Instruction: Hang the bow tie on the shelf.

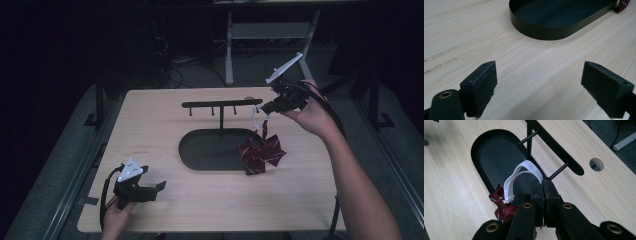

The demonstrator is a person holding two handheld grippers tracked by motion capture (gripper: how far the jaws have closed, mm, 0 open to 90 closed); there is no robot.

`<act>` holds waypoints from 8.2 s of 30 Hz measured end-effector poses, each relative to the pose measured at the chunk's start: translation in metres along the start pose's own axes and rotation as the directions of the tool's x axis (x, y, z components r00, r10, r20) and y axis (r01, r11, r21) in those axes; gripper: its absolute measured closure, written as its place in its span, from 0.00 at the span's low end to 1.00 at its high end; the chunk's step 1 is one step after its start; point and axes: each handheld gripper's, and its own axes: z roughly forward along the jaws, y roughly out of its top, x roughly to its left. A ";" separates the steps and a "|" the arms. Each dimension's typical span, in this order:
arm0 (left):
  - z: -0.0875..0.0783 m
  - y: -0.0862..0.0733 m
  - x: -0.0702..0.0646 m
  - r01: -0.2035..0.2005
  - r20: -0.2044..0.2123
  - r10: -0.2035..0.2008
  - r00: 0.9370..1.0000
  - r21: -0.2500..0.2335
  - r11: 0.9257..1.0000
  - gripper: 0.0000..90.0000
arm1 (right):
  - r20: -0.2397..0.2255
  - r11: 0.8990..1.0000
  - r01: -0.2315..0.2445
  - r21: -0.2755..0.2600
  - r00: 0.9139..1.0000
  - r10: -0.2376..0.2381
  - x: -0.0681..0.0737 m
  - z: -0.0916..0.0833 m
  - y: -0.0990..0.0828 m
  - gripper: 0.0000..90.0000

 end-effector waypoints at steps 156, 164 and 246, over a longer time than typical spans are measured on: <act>-0.001 0.000 -0.004 -0.013 0.007 0.013 1.000 0.009 1.000 0.14 | -0.103 0.984 -0.180 0.017 0.978 0.180 -0.044 0.038 -0.070 0.65; -0.001 0.000 -0.004 -0.014 0.007 0.014 1.000 0.010 1.000 0.14 | -0.109 0.982 -0.188 0.024 0.976 0.190 -0.044 0.041 -0.078 0.65; 0.000 -0.001 -0.004 -0.014 0.004 0.014 1.000 0.014 1.000 0.14 | -0.126 0.969 -0.243 0.039 0.961 0.246 -0.022 0.051 -0.160 0.50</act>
